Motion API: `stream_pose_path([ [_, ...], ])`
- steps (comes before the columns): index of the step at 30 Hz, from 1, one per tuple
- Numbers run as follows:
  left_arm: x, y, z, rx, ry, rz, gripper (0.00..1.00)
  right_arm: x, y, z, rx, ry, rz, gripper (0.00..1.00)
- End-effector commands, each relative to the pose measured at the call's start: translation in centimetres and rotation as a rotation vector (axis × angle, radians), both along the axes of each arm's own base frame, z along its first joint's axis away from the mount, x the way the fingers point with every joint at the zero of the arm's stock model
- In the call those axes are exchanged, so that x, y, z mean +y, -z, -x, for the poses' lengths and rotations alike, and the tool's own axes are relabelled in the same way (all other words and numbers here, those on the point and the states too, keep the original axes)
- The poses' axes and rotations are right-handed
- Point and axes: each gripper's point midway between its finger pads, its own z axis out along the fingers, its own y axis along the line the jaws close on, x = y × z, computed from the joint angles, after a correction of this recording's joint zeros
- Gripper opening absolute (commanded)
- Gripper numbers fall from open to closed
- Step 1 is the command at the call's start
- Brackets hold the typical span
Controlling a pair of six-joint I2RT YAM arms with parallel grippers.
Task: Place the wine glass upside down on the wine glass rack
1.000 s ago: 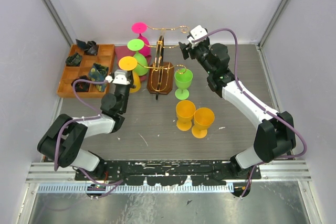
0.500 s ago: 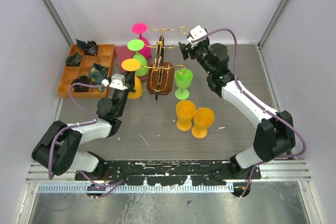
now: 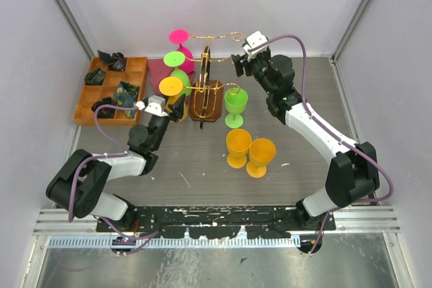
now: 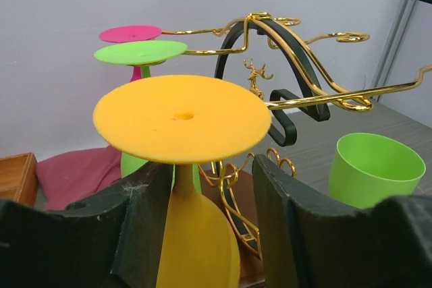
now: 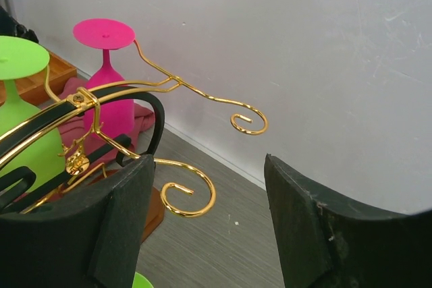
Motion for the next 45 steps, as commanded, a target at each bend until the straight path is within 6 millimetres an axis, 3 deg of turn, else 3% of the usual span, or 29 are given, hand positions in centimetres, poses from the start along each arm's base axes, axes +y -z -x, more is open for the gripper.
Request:
stream_pose_path([
  [1, 0.7, -0.1, 0.5, -0.014, -0.021, 0.024, 0.57, -1.1, -4.1, 0.0, -0.056, 0.038, -0.086, 0.71],
  [12, 2.3, 1.7, 4.0, 0.092, -0.010, 0.016, 0.59, -5.2, -5.9, -1.1, -0.019, 0.192, -0.225, 0.79],
  [16, 2.2, 1.7, 5.7, 0.161, 0.015, -0.041, 0.59, -7.9, -5.6, -1.7, 0.012, 0.271, -0.295, 0.82],
  [24, 1.2, 3.0, 10.2, 0.350, 0.127, -0.139, 0.57, -10.8, -4.0, -2.5, 0.076, 0.388, -0.319, 0.86],
  [29, -1.0, 3.1, 13.4, 0.461, 0.248, -0.226, 0.57, -12.9, -3.4, -2.9, 0.115, 0.497, -0.340, 0.87],
  [32, -3.6, 1.7, 14.8, 0.484, 0.374, -0.278, 0.56, -14.3, -2.8, -2.9, 0.151, 0.553, -0.351, 0.87],
  [37, -8.1, -0.5, 15.6, 0.507, 0.546, -0.380, 0.56, -17.0, -1.6, -3.0, 0.219, 0.625, -0.409, 0.87],
  [45, -14.2, -0.6, 16.6, 0.530, 0.758, -0.512, 0.56, -20.6, 0.7, -2.0, 0.317, 0.700, -0.448, 0.87],
])
